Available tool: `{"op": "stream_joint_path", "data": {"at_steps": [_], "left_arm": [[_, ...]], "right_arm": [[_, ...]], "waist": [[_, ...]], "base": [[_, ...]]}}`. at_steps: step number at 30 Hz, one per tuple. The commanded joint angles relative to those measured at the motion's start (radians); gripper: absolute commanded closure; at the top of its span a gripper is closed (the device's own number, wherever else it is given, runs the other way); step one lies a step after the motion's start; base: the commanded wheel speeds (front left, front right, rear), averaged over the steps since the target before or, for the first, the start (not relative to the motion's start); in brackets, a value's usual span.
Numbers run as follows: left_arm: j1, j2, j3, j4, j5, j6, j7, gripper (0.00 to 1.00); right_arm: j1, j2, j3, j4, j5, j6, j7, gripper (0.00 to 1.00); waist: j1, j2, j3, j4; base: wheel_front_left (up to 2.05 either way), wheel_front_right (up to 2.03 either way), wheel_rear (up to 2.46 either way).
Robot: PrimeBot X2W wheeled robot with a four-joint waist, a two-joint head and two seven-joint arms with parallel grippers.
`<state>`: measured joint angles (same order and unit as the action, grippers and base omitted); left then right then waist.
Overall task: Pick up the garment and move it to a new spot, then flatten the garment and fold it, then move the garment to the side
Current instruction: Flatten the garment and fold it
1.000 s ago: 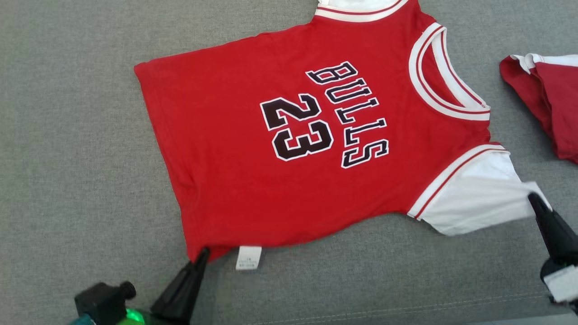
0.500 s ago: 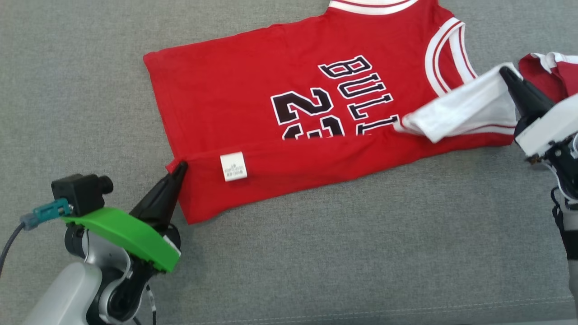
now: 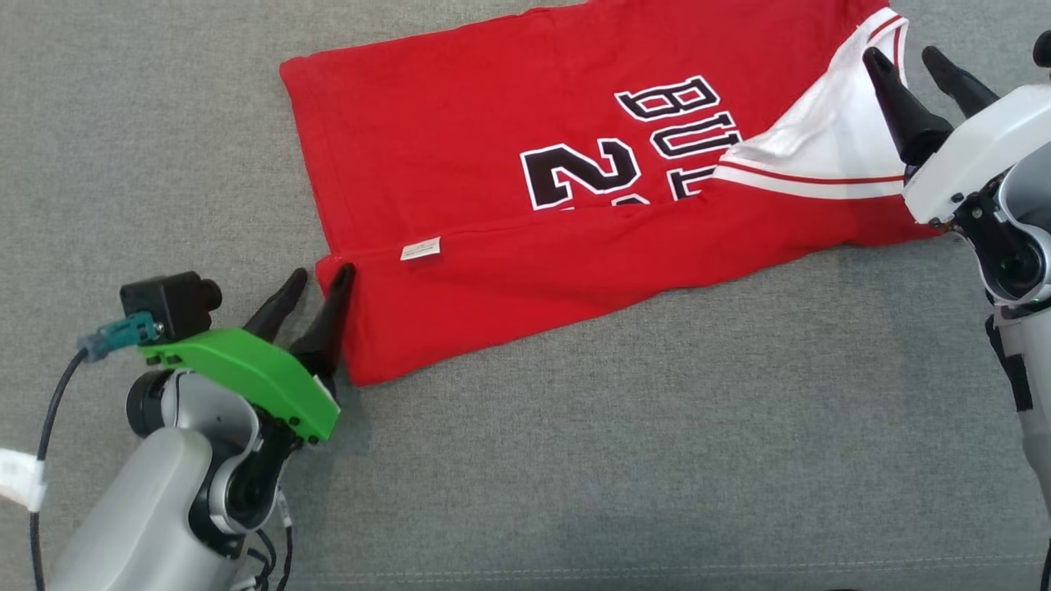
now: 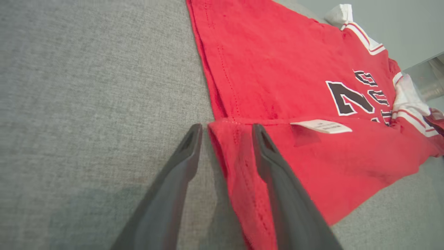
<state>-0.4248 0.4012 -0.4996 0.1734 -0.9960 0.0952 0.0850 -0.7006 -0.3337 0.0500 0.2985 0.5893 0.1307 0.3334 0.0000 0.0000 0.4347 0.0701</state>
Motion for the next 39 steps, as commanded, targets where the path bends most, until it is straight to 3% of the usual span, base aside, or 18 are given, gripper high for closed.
{"op": "stream_joint_path", "data": {"at_steps": [1,7,12,19,26,27,29,30,31,35,39], "left_arm": [[0.04,0.024,0.0,-0.018,0.013,0.017,-0.007,0.0],[0.198,0.063,0.017,-0.222,0.016,0.131,-0.015,0.0],[0.229,0.083,-0.039,-0.282,0.06,0.187,0.032,0.0],[0.175,0.093,-0.082,-0.25,0.109,0.224,0.091,0.0],[0.138,0.075,-0.114,-0.198,0.105,0.196,0.13,0.0],[0.134,0.067,-0.119,-0.19,0.097,0.188,0.133,0.15],[0.126,0.055,-0.127,-0.175,0.086,0.166,0.138,1.0],[0.124,0.05,-0.131,-0.168,0.077,0.155,0.142,1.0],[0.124,0.05,-0.143,-0.164,0.07,0.139,0.155,1.0],[0.131,0.093,-0.148,-0.17,0.021,0.069,0.212,1.0],[0.133,0.187,-0.109,-0.215,-0.03,0.019,0.267,1.0]], "right_arm": [[0.031,-0.024,0.014,-0.021,0.002,0.0,-0.014,0.0],[0.164,-0.137,0.06,-0.163,-0.022,0.0,0.05,0.0],[0.227,-0.206,0.085,-0.229,-0.068,0.0,0.124,0.0],[0.205,-0.226,0.091,-0.162,-0.149,-0.001,0.151,0.0],[0.162,-0.177,0.096,-0.056,-0.143,-0.001,0.158,0.0],[0.153,-0.174,0.098,-0.039,-0.141,-0.001,0.159,0.0],[0.139,-0.161,0.106,-0.008,-0.133,-0.001,0.16,0.0],[0.141,-0.151,0.122,0.001,-0.112,-0.001,0.17,0.6],[0.143,-0.149,0.141,-0.002,-0.087,0.0,0.175,1.0],[0.169,-0.188,0.146,-0.029,0.02,0.0,0.202,1.0],[0.225,-0.24,0.12,-0.11,0.14,0.0,0.281,1.0]], "waist": [[0.0,0.0,-0.022,-0.02],[0.0,0.0,-0.058,-0.053],[0.0,0.0,-0.049,-0.064],[0.0,0.0,-0.009,-0.048],[0.0,0.0,0.022,-0.029],[0.0,0.0,0.025,-0.026],[0.0,0.0,0.025,-0.02],[0.0,0.0,0.022,-0.018],[0.0,0.0,0.016,-0.015],[0.0,0.0,-0.018,-0.014],[0.0,0.0,-0.072,-0.025]], "base": [[0.0,0.0,0.0],[0.0,0.0,0.0],[0.0,0.0,0.0],[0.0,0.0,0.0],[0.0,0.0,0.0],[0.0,0.0,0.0],[0.0,0.0,0.0],[0.0,0.0,0.0],[0.0,0.0,0.0],[0.0,0.0,0.0],[0.0,0.0,0.0]]}}
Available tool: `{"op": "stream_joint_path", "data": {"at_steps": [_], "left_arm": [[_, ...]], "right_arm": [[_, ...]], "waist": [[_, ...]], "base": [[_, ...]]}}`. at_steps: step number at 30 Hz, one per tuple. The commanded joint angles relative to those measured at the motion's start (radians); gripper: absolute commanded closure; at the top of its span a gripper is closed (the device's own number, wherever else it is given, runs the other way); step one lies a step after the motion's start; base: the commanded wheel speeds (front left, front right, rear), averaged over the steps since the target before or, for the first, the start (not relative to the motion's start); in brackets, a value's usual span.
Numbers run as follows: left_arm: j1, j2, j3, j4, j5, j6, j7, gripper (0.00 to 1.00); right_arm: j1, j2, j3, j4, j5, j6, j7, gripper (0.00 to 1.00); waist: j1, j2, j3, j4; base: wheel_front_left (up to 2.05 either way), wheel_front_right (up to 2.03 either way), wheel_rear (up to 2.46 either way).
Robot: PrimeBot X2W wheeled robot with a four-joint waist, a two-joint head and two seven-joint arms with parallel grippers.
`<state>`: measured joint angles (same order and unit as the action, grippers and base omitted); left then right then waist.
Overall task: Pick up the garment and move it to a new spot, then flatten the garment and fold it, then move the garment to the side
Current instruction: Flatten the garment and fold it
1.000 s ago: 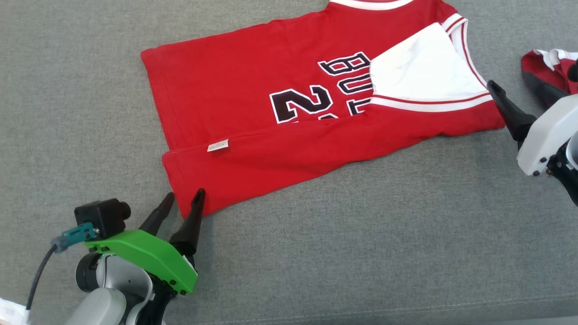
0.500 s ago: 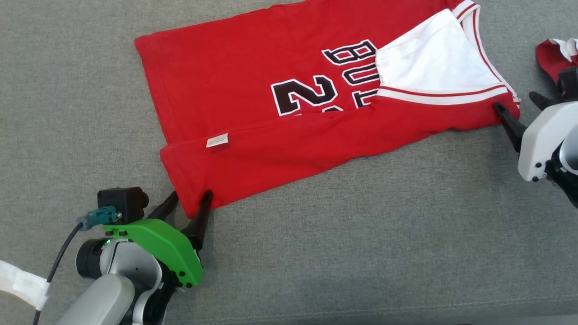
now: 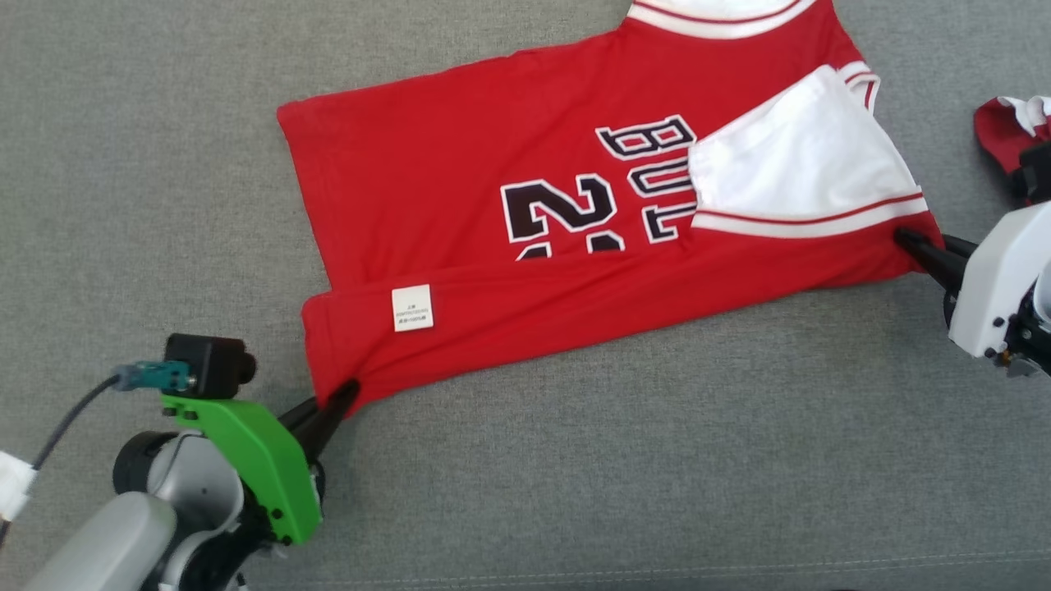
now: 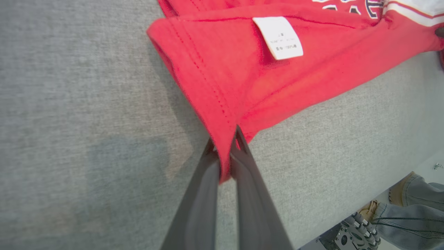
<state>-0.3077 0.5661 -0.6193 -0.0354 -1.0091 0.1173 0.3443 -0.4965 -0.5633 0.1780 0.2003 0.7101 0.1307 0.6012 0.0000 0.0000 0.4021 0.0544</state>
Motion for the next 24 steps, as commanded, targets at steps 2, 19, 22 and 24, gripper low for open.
{"op": "stream_joint_path", "data": {"at_steps": [2,19,22,24], "left_arm": [[0.036,0.068,0.041,-0.036,-0.057,-0.012,0.034,1.0],[0.261,0.218,0.097,-0.173,-0.063,0.068,-0.009,0.0],[0.235,0.259,0.099,-0.241,0.025,0.131,-0.016,0.0],[0.189,0.261,0.119,-0.283,0.051,0.158,-0.018,0.0]], "right_arm": [[0.069,-0.035,-0.035,-0.07,0.075,-0.001,0.062,1.0],[0.313,0.021,-0.097,-0.271,0.0,0.0,0.06,0.0],[0.25,0.012,-0.143,-0.334,0.009,0.0,0.044,0.0],[0.193,0.005,-0.159,-0.363,-0.012,0.0,0.051,0.0]], "waist": [[0.0,0.0,-0.061,-0.022],[0.0,0.0,-0.053,-0.114],[0.0,0.0,-0.042,-0.113],[0.0,0.0,-0.025,-0.105]], "base": [[0.0,0.0,0.0],[0.0,0.0,0.0],[0.0,0.0,0.0],[0.0,0.0,0.0]]}}
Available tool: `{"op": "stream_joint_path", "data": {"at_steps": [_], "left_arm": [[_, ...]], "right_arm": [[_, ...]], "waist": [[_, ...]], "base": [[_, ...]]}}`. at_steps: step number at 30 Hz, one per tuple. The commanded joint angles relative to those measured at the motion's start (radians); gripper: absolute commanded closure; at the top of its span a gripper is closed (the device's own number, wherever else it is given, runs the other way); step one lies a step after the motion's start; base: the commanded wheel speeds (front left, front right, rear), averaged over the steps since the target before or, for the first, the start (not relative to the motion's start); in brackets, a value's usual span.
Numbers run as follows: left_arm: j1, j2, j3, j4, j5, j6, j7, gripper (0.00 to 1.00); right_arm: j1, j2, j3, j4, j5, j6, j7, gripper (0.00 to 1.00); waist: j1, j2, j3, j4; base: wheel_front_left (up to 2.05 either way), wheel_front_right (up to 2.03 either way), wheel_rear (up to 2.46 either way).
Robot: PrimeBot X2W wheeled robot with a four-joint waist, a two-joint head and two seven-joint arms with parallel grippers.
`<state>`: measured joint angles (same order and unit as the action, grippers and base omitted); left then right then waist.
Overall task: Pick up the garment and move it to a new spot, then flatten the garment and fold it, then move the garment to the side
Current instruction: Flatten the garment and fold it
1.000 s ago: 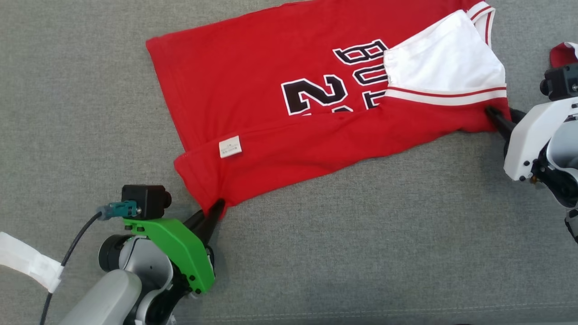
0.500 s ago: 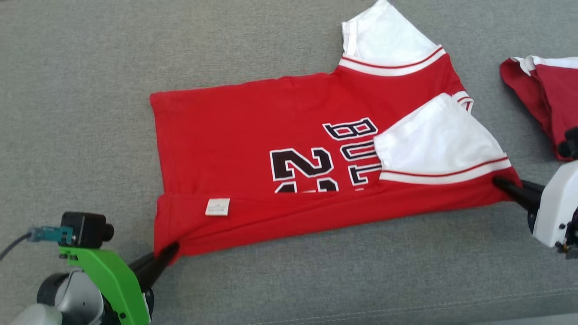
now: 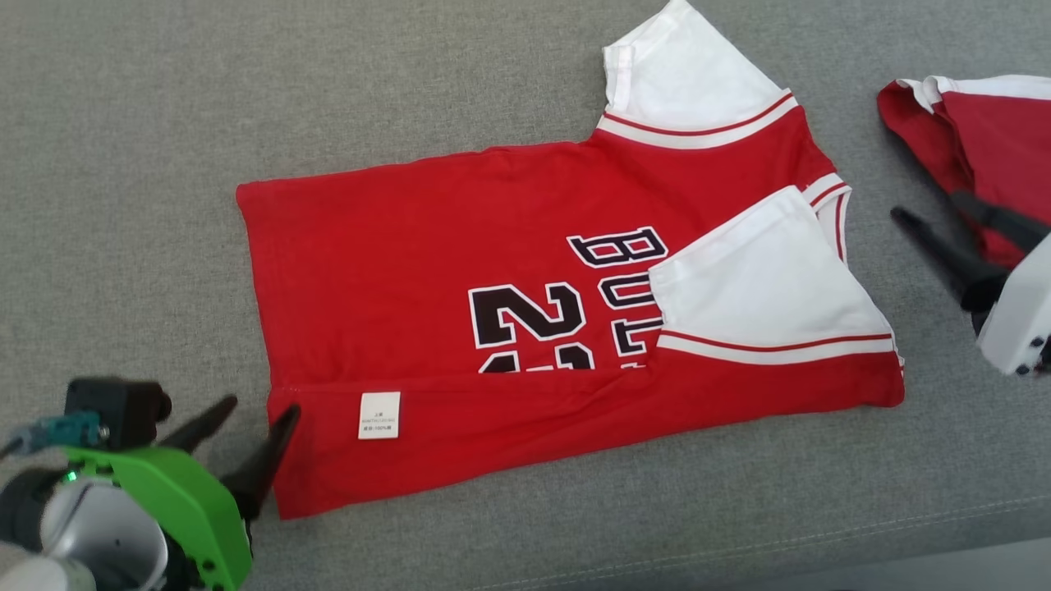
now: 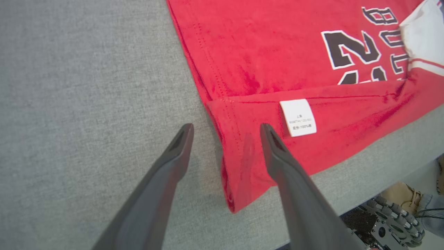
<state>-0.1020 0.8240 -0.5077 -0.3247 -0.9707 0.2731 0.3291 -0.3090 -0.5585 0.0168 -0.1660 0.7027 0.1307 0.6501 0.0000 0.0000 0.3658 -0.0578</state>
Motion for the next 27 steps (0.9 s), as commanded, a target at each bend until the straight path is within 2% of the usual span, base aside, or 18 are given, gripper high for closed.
{"op": "stream_joint_path", "data": {"at_steps": [1,3,5,7,10,14,19,24,26,27], "left_arm": [[-0.051,0.002,0.007,-0.007,0.026,0.006,0.01,0.0],[-0.137,-0.007,-0.012,0.007,0.069,0.008,0.047,0.0],[-0.243,-0.07,-0.037,0.048,0.077,-0.005,0.08,0.0],[-0.358,-0.118,-0.058,0.134,0.106,-0.02,0.101,0.0],[-0.494,-0.22,-0.093,0.279,0.128,-0.048,0.111,0.0],[-0.611,-0.315,-0.121,0.448,0.124,-0.097,0.11,0.0],[-0.713,-0.407,-0.138,0.595,0.128,-0.144,0.077,0.0],[-0.755,-0.475,-0.167,0.711,0.121,-0.191,0.054,0.0],[-0.757,-0.493,-0.174,0.748,0.117,-0.203,0.049,0.0],[-0.76,-0.496,-0.181,0.767,0.118,-0.214,0.049,0.09]], "right_arm": [[-0.034,0.003,-0.001,-0.001,-0.019,0.0,0.006,0.0],[-0.132,0.031,-0.002,0.026,-0.041,0.0,0.008,0.0],[-0.231,0.067,-0.003,0.092,-0.083,0.0,0.01,0.0],[-0.335,0.106,0.008,0.18,-0.14,0.0,-0.005,0.0],[-0.471,0.18,0.02,0.322,-0.198,0.0,-0.045,0.0],[-0.573,0.222,0.059,0.5,-0.265,-0.001,-0.096,0.0],[-0.669,0.206,0.057,0.658,-0.331,0.0,-0.136,0.0],[-0.716,0.186,0.061,0.786,-0.386,0.0,-0.148,0.0],[-0.706,0.202,0.077,0.829,-0.382,0.0,-0.141,0.0],[-0.703,0.209,0.083,0.846,-0.372,0.0,-0.142,0.0]], "waist": [[0.0,0.0,0.024,0.014],[0.0,0.0,0.055,0.03],[0.0,0.0,0.087,0.052],[0.0,0.0,0.118,0.078],[0.0,0.0,0.157,0.114],[0.0,0.0,0.177,0.157],[0.0,0.0,0.215,0.207],[0.0,0.0,0.218,0.243],[0.0,0.0,0.217,0.25],[0.0,0.0,0.217,0.252]], "base": [[0.0,0.0,0.0],[0.0,0.0,0.0],[0.0,0.0,0.0],[0.0,0.0,0.0],[0.0,0.0,0.0],[0.0,0.0,0.0],[0.0,0.0,0.0],[0.0,0.0,0.0],[0.0,0.0,0.0],[0.0,0.0,0.0]]}}
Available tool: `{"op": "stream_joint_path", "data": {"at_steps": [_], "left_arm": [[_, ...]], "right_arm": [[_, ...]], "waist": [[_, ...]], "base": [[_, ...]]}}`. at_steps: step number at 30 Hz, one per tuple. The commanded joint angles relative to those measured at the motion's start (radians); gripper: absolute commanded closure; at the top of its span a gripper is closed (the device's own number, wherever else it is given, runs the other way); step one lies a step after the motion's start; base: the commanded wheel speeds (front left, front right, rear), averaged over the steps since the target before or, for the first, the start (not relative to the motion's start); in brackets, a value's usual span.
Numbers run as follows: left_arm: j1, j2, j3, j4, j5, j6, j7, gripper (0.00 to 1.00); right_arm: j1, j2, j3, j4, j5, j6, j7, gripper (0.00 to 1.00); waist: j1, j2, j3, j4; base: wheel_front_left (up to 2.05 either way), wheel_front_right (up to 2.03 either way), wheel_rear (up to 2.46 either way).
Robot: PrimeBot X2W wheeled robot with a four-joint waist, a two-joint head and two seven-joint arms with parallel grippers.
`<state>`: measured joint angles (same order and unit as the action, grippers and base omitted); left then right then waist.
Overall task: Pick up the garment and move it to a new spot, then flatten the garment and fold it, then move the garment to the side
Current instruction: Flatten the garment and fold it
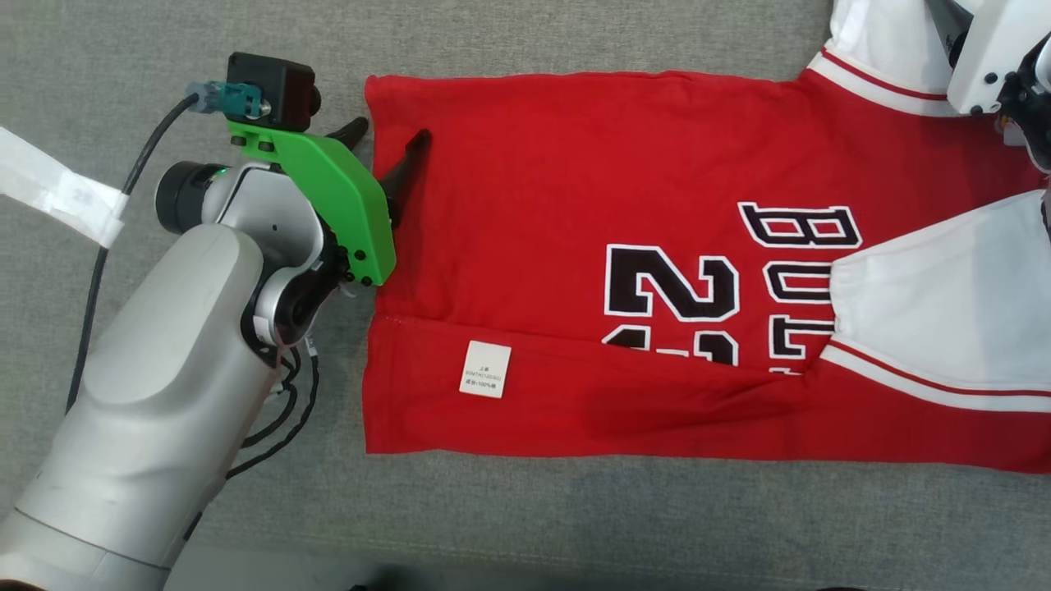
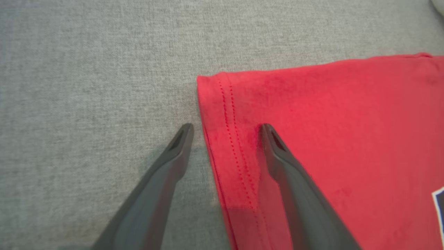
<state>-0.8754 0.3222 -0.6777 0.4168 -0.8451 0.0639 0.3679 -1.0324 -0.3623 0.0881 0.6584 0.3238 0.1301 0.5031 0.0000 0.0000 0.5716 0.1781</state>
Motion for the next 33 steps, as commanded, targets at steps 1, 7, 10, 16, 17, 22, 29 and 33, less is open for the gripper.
{"op": "stream_joint_path", "data": {"at_steps": [1,7,10,16,17,22,29,33], "left_arm": [[0.011,-0.001,-0.011,0.038,-0.011,-0.01,0.003,0.6],[-0.019,-0.017,-0.005,0.074,-0.01,-0.074,-0.056,1.0],[-0.019,-0.02,0.012,0.065,-0.018,-0.093,-0.108,1.0],[0.02,0.005,0.041,0.022,-0.013,-0.104,-0.196,1.0],[0.034,0.008,0.043,0.01,-0.017,-0.104,-0.206,1.0],[0.132,0.049,0.058,-0.074,-0.025,-0.09,-0.258,1.0],[0.317,0.124,0.074,-0.235,-0.049,-0.095,-0.327,1.0],[0.428,0.178,0.088,-0.302,-0.058,-0.088,-0.366,1.0]], "right_arm": [[0.02,0.022,0.023,0.034,0.017,0.001,0.011,0.06],[-0.009,0.01,0.068,0.038,0.081,0.002,-0.031,1.0],[-0.013,-0.014,0.092,0.007,0.119,0.0,-0.064,1.0],[0.02,-0.069,0.138,-0.081,0.209,0.0,-0.125,1.0],[0.033,-0.081,0.144,-0.104,0.228,0.0,-0.135,1.0],[0.141,-0.144,0.148,-0.249,0.336,0.0,-0.189,1.0],[0.447,-0.191,0.052,-0.541,0.469,0.0,-0.226,1.0],[0.666,-0.161,-0.017,-0.688,0.47,0.0,-0.218,1.0]], "waist": [[0.0,0.0,0.013,0.017],[0.0,0.0,0.015,0.0],[0.0,0.0,-0.001,-0.016],[0.0,0.0,-0.041,-0.048],[0.0,0.0,-0.049,-0.054],[0.0,0.0,-0.105,-0.089],[0.0,0.0,-0.195,-0.135],[0.0,0.0,-0.222,-0.163]], "base": [[0.0,0.0,0.0],[0.0,0.0,0.0],[0.0,0.0,0.0],[0.0,0.0,0.0],[0.0,0.0,0.0],[0.0,0.0,0.0],[0.0,0.0,0.0],[0.0,0.0,0.0]]}}
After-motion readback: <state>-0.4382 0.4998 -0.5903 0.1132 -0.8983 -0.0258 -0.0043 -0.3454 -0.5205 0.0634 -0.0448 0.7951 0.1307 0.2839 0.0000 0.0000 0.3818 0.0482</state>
